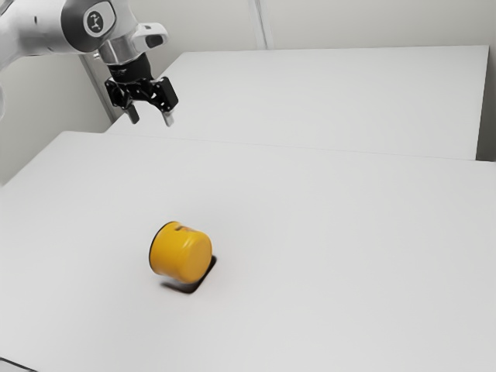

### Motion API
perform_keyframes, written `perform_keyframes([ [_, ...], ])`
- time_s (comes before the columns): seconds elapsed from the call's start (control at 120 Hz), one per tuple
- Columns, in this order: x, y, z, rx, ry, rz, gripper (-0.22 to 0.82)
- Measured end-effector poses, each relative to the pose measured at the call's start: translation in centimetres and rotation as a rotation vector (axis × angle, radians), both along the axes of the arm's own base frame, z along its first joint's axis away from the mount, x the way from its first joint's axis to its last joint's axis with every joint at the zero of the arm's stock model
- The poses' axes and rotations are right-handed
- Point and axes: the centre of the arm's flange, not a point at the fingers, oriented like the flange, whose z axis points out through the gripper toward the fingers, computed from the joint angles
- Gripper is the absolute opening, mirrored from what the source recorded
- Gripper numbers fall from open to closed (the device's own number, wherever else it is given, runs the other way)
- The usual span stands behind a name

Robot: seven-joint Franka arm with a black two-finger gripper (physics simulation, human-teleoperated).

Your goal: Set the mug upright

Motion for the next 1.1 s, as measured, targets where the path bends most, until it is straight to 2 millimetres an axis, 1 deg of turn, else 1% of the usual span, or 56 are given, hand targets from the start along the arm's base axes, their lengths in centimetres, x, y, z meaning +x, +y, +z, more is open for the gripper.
perform_keyframes([
  [0.283, -0.1, 0.0, -0.1, -0.002, -0.001, -0.005, 0.60],
  [0.4, -0.8, -0.3, -1.5, -0.010, 0.035, -0.009, 0.60],
  [0.483, -1.7, -0.5, -2.1, -0.092, 0.056, -0.005, 0.60],
  [0.567, -2.4, 0.2, -3.5, -0.200, 0.088, 0.005, 0.60],
  [0.658, -3.1, 1.9, -5.4, -0.316, 0.121, 0.023, 0.60],
  [0.708, -3.3, 3.2, -6.0, -0.370, 0.129, 0.030, 0.60],
  [0.775, -3.9, 5.3, -7.6, -0.446, 0.152, 0.047, 0.60],
  [0.875, -5.0, 9.1, -10.7, -0.558, 0.178, 0.083, 0.60],
  [0.967, -5.4, 12.7, -14.5, -0.644, 0.194, 0.118, 0.60],
  [1.025, -6.2, 14.0, -16.7, -0.697, 0.202, 0.127, 0.60],
  [1.1, -6.9, 14.7, -18.4, -0.750, 0.188, 0.121, 0.60],
])
